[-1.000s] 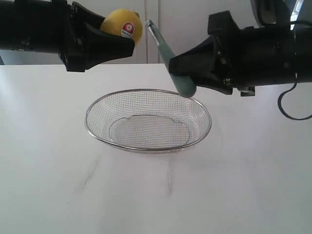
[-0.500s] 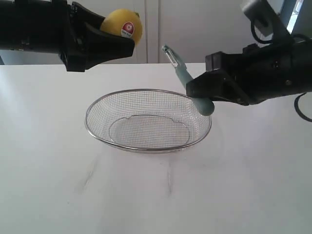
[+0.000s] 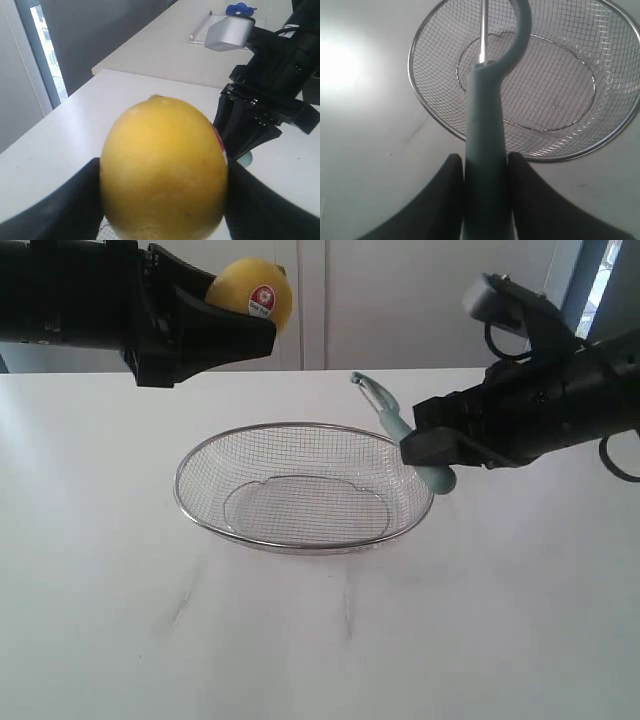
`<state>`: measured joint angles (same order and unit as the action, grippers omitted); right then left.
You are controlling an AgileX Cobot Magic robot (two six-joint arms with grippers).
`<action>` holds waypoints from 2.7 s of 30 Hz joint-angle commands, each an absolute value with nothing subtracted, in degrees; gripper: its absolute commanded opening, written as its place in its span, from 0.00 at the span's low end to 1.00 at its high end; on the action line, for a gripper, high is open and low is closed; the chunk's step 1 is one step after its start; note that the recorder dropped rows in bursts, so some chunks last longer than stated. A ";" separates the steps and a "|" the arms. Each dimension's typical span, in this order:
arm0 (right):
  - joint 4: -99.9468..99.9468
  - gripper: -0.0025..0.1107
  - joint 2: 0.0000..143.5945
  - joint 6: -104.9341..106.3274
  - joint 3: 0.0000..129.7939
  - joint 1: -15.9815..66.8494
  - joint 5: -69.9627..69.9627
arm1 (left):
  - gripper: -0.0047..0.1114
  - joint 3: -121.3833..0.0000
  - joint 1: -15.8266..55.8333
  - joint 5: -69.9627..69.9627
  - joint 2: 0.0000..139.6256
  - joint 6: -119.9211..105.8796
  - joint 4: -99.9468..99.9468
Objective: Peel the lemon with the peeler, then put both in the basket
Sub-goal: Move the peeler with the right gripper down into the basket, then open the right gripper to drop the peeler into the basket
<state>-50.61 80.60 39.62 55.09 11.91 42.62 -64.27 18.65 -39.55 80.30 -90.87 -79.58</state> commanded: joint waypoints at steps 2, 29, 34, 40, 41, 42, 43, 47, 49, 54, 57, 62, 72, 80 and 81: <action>-47.18 0.02 82.97 39.02 57.70 11.50 42.45 | 0.04 -64.72 18.44 -40.43 80.03 -90.63 -81.67; -36.96 0.02 94.45 36.83 68.91 11.63 43.97 | 0.04 -64.72 18.44 -40.00 80.03 -91.04 -81.67; -35.56 0.02 96.82 37.77 69.58 11.63 43.82 | 0.04 -64.72 18.44 -40.00 80.03 -91.04 -81.67; -35.41 0.02 99.11 43.42 69.58 13.62 42.62 | 0.04 -64.72 18.44 -40.00 80.03 -91.04 -81.67; -35.29 0.02 99.47 43.69 69.58 14.33 41.88 | 0.04 -64.72 18.44 -40.00 80.03 -91.04 -81.67; -35.29 0.02 99.75 43.81 69.58 14.86 40.99 | 0.04 -64.72 18.44 -40.00 80.03 -91.04 -81.67; -35.16 0.02 100.19 43.85 69.58 15.51 39.83 | 0.04 -64.72 18.44 -40.00 80.03 -91.04 -81.67; -34.88 0.02 101.33 44.95 69.58 17.45 35.36 | 0.04 -64.72 18.44 -40.00 80.03 -91.04 -81.67; -34.88 0.02 101.99 44.98 69.58 18.06 33.70 | 0.04 -64.72 18.44 -40.11 80.03 -91.02 -81.67; -35.24 0.02 103.60 46.49 69.58 19.38 30.71 | 0.04 -64.72 18.44 -40.11 80.03 -91.02 -81.67; -35.37 0.02 105.14 46.49 69.58 19.88 29.58 | 0.04 -64.72 18.44 -40.11 80.03 -91.02 -81.67; -35.37 0.02 107.36 46.49 69.58 20.26 27.29 | 0.04 -64.72 18.44 -40.11 80.03 -91.02 -81.67; -35.96 0.02 109.54 46.49 69.58 20.64 26.42 | 0.04 -64.72 18.44 -40.11 80.03 -91.02 -81.67; -36.07 0.03 109.54 46.28 69.58 20.64 25.51 | 0.04 -64.72 18.44 -40.11 80.03 -91.02 -81.67; -36.07 0.08 109.54 46.28 69.58 20.64 25.51 | 0.04 -64.72 18.44 -40.11 80.03 -91.02 -81.67</action>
